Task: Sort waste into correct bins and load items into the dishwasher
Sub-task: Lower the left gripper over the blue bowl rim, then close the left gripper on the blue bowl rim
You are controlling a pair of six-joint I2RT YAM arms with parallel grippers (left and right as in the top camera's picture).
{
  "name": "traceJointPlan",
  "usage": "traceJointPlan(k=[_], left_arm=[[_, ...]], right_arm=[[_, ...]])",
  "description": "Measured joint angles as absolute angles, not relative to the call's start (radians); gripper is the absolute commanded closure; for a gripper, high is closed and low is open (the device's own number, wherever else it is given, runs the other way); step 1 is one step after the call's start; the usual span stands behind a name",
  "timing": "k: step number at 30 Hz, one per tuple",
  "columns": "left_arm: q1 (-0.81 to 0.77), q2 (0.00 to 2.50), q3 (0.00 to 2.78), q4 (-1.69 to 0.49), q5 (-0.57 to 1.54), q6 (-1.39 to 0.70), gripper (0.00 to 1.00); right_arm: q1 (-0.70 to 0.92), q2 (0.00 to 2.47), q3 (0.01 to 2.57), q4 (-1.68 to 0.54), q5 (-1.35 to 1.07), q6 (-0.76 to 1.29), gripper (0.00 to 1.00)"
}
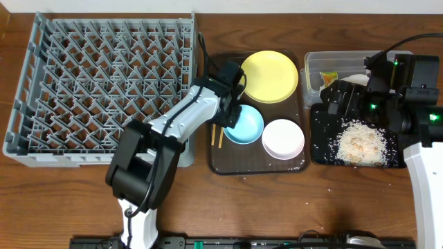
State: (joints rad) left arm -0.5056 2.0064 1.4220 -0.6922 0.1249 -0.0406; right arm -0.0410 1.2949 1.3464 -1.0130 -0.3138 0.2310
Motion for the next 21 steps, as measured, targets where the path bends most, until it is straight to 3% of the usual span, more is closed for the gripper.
traceJointPlan(k=[8, 18, 21], left_arm=[[-0.506, 1.872, 1.422, -0.75, 0.089, -0.041, 0.93], [-0.499, 1.542, 1.422, -0.773, -0.105, -0.047, 0.91], [-0.494, 1.494, 1.422, -0.774, -0.123, -0.046, 0.74]], right_arm=[[-0.041, 1.295, 1.346, -1.013, -0.314, 0.231, 0.01], [-0.041, 1.295, 1.346, -1.013, -0.314, 0.231, 0.01], [-0.041, 1.295, 1.346, -1.013, -0.314, 0.231, 0.01]])
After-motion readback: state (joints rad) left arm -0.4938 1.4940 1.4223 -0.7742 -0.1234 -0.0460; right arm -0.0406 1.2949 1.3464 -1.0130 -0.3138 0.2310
